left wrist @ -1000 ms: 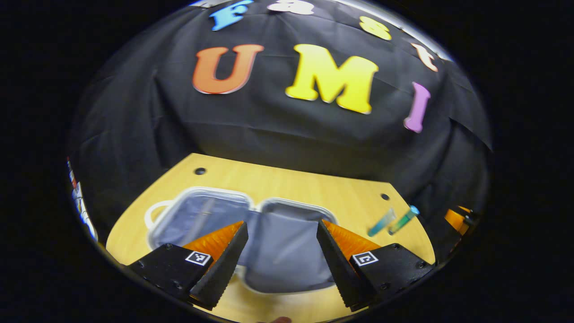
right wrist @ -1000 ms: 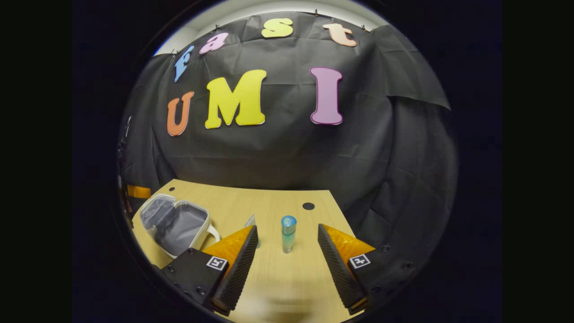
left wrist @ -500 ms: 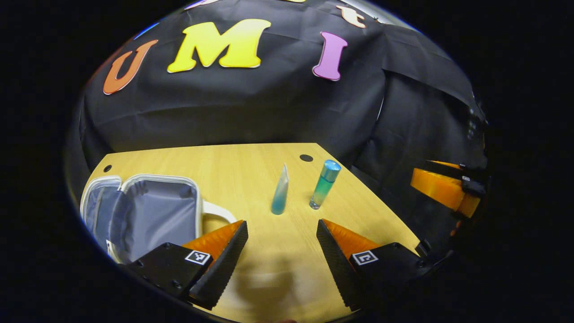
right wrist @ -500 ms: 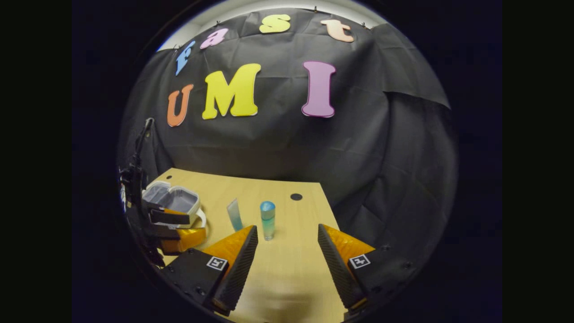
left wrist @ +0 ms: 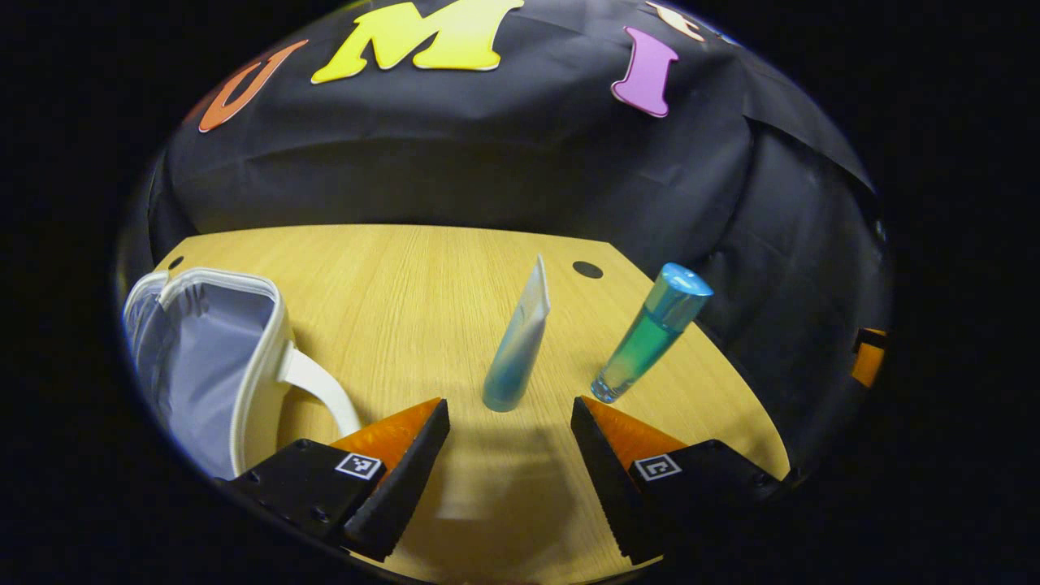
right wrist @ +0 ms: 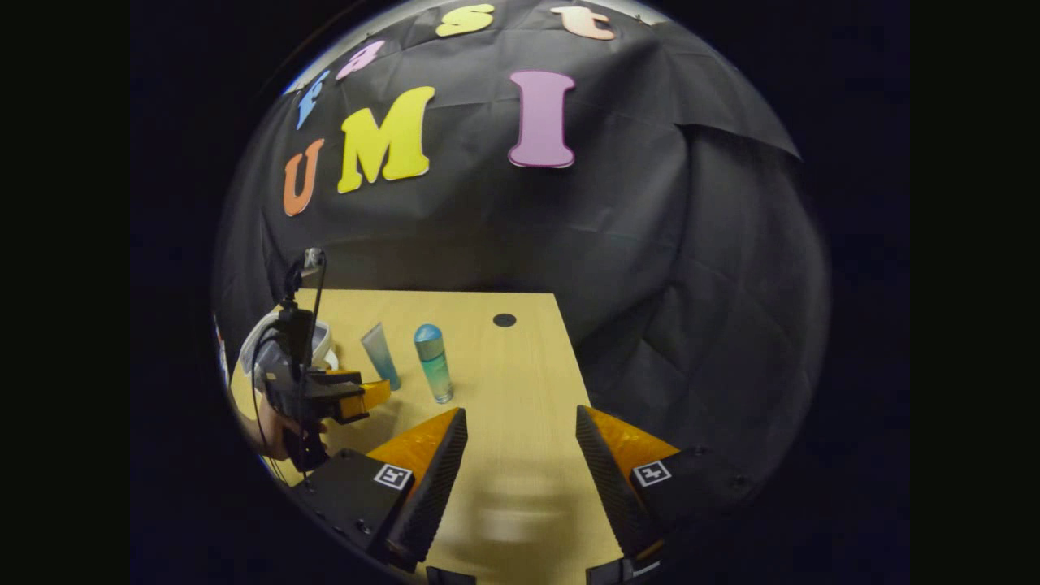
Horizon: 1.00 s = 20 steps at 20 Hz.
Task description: First open the suitcase, pack the skin care products into it, and then close the suitcase.
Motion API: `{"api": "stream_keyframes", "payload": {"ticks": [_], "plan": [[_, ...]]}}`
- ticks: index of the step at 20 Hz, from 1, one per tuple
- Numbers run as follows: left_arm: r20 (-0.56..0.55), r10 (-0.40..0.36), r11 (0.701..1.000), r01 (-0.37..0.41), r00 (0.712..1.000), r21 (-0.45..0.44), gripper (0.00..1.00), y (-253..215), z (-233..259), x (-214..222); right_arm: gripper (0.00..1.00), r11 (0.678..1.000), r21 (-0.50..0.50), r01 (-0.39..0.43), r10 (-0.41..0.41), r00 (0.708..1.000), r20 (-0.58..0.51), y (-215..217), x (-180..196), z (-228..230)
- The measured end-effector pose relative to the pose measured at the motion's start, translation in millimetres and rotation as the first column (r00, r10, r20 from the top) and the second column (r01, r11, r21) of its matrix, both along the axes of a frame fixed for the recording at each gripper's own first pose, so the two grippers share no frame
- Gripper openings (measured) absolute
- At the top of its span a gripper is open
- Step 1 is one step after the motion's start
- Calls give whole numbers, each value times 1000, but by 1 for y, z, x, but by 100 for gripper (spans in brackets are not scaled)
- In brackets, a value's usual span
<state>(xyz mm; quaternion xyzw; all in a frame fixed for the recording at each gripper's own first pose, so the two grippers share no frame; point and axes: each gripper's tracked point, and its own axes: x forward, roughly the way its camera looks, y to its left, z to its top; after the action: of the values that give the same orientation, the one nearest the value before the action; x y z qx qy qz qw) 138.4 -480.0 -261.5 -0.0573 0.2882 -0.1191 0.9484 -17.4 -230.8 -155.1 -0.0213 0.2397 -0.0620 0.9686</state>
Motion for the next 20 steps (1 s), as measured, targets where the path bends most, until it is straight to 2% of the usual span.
{"api": "stream_keyframes", "payload": {"ticks": [6, 7, 8, 9, 10, 11, 12, 16, 20], "plan": [[16, 20, 997, -22, 1000, 75, 93, 3, -17, 23, 80, 1000, 27, 8, -7, 999, -46, -8, 4, -19], [14, 16, 997, -17, 1000, 79, 100, 2, -18, 26, 80, 1000, 30, 7, -6, 999, -54, -7, 6, -22], [12, 12, 997, -13, 1000, 80, 92, 1, -19, 29, 80, 999, 34, 5, -3, 998, -56, -5, 7, -22], [15, 5, 997, -7, 1000, 81, 91, -2, -20, 32, 80, 999, 35, 0, 2, 998, -57, -4, 9, -22], [17, -1, 996, -1, 1000, 84, 98, -5, -21, 34, 80, 999, 34, -5, 7, 999, -54, -4, 9, -22], [13, 2, 995, -3, 1000, 98, 94, -4, -22, 35, 78, 999, 34, -10, 12, 999, -51, -3, 10, -21], [13, 3, 994, -5, 1000, 113, 84, -3, -23, 37, 80, 999, 33, -13, 14, 999, -48, -2, 11, -19], [2, 1, 978, -1, 1000, 208, 71, 2, -25, 39, 80, 999, 47, -9, 11, 999, -43, 2, 16, -17], [5, -9, 976, 8, 1000, 218, 54, -6, -26, 42, 80, 999, 48, 1, 1, 999, -41, 1, 16, -15]]}}
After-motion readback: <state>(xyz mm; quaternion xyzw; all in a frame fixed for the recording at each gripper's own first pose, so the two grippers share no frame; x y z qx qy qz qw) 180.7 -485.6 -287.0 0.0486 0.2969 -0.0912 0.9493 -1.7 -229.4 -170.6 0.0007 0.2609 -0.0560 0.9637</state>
